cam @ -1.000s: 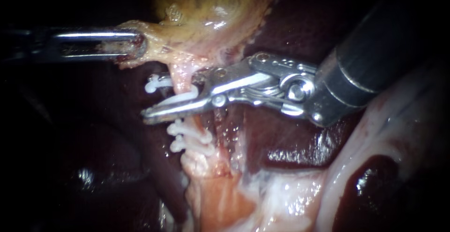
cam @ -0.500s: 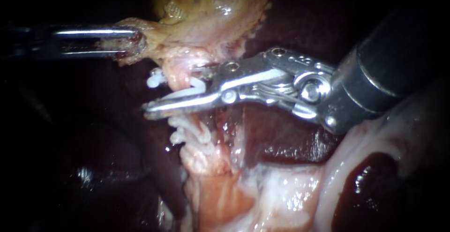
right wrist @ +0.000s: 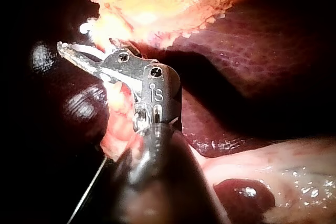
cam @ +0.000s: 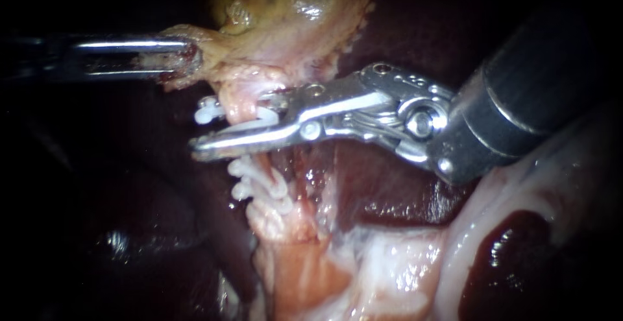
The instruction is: Clipping third clip left tube
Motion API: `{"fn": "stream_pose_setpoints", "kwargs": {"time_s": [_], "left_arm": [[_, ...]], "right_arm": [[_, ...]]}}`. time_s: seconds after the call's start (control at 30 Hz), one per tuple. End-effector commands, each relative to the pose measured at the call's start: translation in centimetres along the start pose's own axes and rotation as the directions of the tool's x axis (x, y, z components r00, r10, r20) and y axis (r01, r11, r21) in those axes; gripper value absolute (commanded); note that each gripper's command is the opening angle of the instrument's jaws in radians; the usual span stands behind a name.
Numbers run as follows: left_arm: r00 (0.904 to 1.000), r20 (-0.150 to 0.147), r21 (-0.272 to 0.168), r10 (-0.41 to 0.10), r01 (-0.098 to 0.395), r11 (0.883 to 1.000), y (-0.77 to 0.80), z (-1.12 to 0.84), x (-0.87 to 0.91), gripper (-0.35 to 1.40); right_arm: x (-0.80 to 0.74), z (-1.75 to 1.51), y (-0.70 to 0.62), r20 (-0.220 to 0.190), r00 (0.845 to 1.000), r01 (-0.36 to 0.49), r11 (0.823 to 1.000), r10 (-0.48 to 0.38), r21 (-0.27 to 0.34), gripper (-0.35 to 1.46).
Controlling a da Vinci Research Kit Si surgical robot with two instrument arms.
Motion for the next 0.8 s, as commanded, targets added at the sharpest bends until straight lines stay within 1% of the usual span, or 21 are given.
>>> {"fn": "stream_pose_setpoints", "kwargs": {"time_s": [0.03,0.2,0.63,0.8], "left_arm": [[1.0000,0.000,0.000,0.000,0.000,1.000,0.00,0.00,0.00,-0.35],[1.0000,0.000,0.000,0.000,0.000,1.000,0.00,0.00,0.00,-0.35],[1.0000,-0.001,0.001,0.000,0.000,1.000,0.00,0.01,-0.01,-0.35],[1.0000,-0.001,0.001,0.000,0.000,1.000,0.01,0.01,-0.01,-0.35]], "right_arm": [[0.00,-0.01,0.00,0.005,1.000,-0.016,1.000,0.016,0.012,0.31],[0.00,-0.03,-0.02,0.015,1.000,-0.019,0.999,0.018,0.041,0.16],[-0.01,-0.05,0.00,0.016,1.000,-0.017,0.999,0.016,0.042,-0.07],[-0.02,-0.07,0.01,0.015,1.000,-0.017,0.999,0.016,0.040,-0.22]]}}
